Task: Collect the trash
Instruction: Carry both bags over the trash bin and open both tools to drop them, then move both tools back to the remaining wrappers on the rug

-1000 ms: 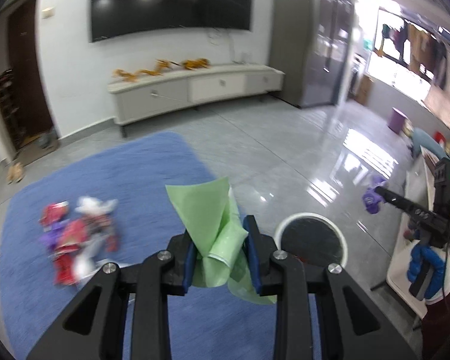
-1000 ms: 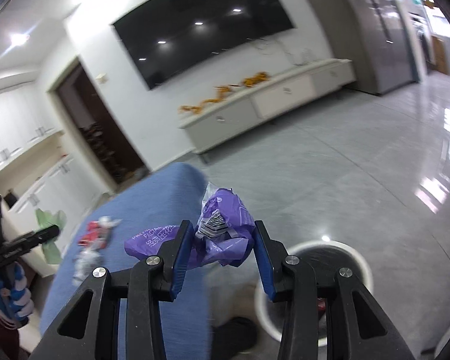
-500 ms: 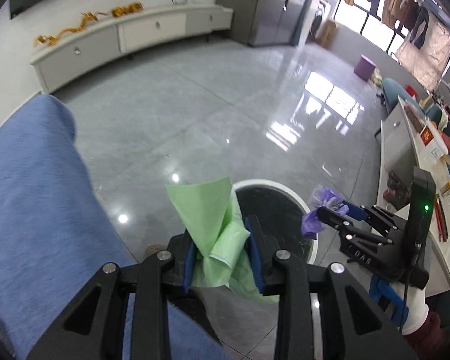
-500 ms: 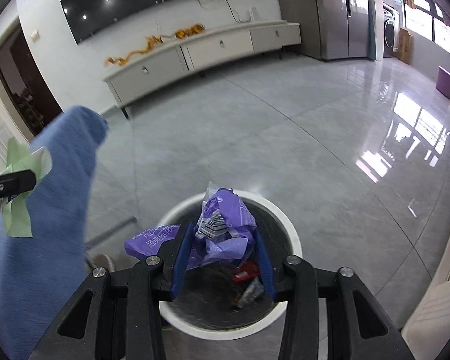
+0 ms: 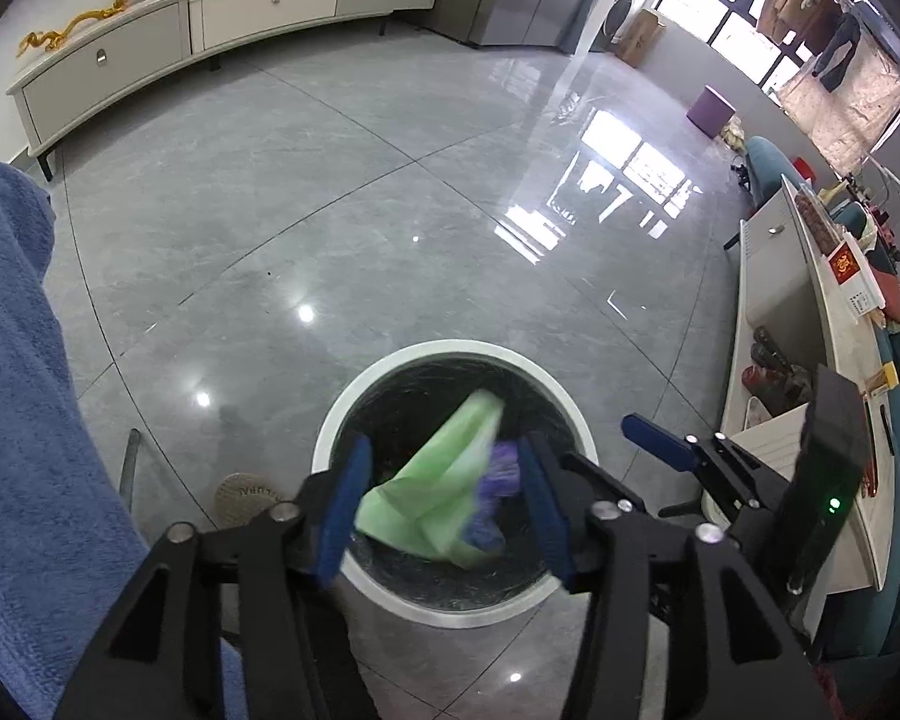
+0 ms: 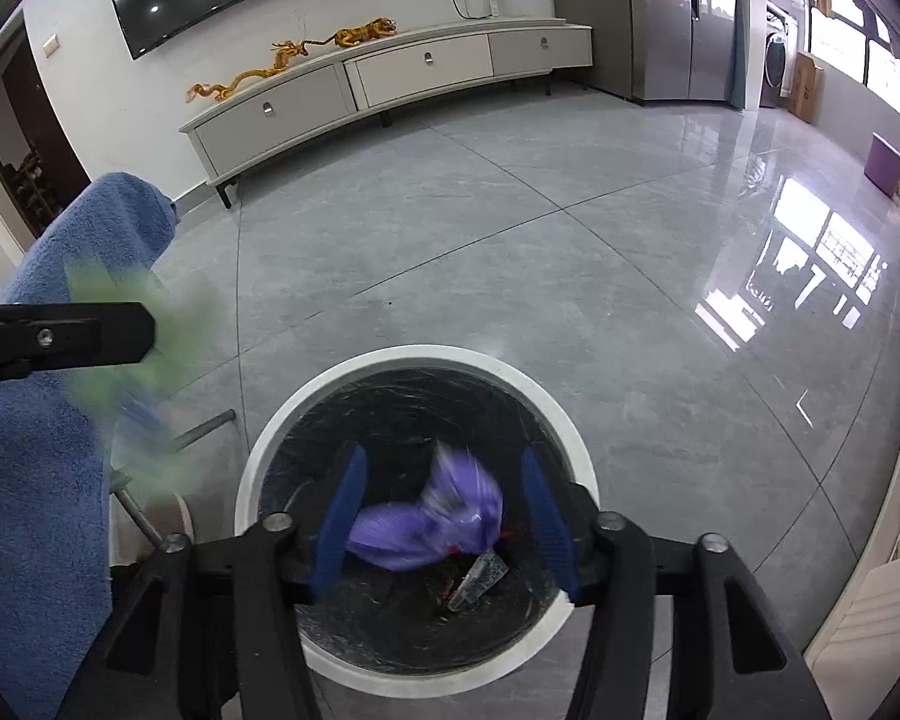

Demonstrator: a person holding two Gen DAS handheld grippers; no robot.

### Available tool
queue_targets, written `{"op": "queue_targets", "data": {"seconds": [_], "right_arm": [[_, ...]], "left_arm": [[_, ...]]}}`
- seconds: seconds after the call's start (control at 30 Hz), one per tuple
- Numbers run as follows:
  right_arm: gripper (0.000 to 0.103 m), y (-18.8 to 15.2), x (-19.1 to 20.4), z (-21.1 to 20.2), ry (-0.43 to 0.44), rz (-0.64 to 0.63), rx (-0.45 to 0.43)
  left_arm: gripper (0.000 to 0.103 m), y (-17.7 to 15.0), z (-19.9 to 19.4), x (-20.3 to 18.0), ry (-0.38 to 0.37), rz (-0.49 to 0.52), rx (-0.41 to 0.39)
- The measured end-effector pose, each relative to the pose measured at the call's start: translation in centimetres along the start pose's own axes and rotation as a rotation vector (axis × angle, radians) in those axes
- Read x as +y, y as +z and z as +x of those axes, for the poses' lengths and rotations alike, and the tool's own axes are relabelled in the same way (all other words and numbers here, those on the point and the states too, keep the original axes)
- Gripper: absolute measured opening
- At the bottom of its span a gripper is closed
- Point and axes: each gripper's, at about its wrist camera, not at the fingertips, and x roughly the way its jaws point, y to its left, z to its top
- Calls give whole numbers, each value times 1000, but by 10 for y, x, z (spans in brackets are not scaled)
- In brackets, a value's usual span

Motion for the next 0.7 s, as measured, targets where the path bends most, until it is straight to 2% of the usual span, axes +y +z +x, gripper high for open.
{"op": "queue_targets", "data": {"seconds": [0.23,0.47,0.7], "right_arm": [[62,3,5,-11,-35,-32,-22],[64,11,39,-42,-88,-135,-94],[66,15,67,-70,-86,-193,-159]], "left_arm": [[54,0,-1,0,-12,-21,-13],[54,-8,-33,3,9,-25,-89],[54,-17,-70,14,43,-48,-163]]}}
